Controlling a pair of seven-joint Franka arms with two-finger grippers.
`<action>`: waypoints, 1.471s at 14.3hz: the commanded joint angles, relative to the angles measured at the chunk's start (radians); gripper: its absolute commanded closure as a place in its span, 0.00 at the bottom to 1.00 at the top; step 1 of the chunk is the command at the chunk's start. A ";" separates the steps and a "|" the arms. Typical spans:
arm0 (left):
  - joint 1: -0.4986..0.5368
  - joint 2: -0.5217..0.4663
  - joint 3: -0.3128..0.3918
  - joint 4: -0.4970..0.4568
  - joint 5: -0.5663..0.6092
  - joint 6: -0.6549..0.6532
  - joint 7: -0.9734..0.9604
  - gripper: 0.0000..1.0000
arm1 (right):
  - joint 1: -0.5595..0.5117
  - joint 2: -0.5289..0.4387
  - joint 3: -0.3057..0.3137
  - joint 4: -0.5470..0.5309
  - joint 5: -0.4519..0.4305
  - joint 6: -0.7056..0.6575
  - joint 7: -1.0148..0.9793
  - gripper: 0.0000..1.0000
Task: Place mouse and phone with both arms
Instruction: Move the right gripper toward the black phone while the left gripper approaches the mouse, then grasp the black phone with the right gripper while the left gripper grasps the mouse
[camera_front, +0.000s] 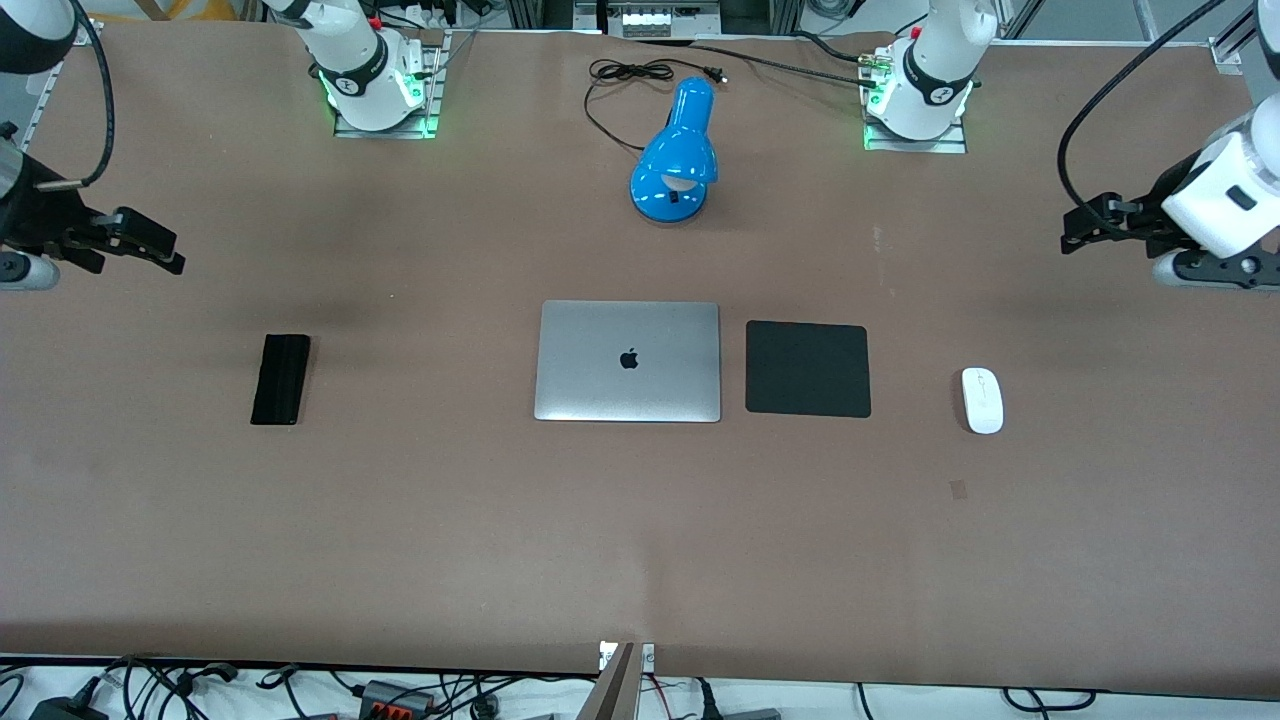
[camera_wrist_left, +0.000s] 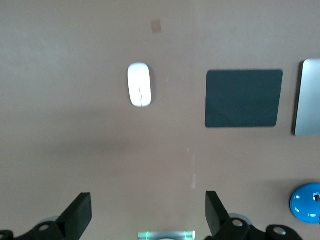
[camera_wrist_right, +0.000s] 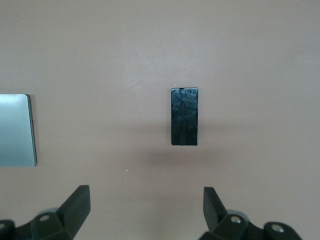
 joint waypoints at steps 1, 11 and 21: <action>0.004 0.086 0.004 0.038 -0.006 -0.012 0.020 0.00 | 0.000 0.051 0.000 -0.002 -0.011 0.005 0.005 0.00; 0.027 0.524 0.008 0.091 0.009 0.313 0.032 0.00 | -0.050 0.381 -0.007 -0.022 -0.064 0.281 0.022 0.00; 0.064 0.518 0.008 -0.358 0.018 1.066 0.076 0.00 | -0.069 0.578 -0.007 -0.045 -0.070 0.400 0.131 0.00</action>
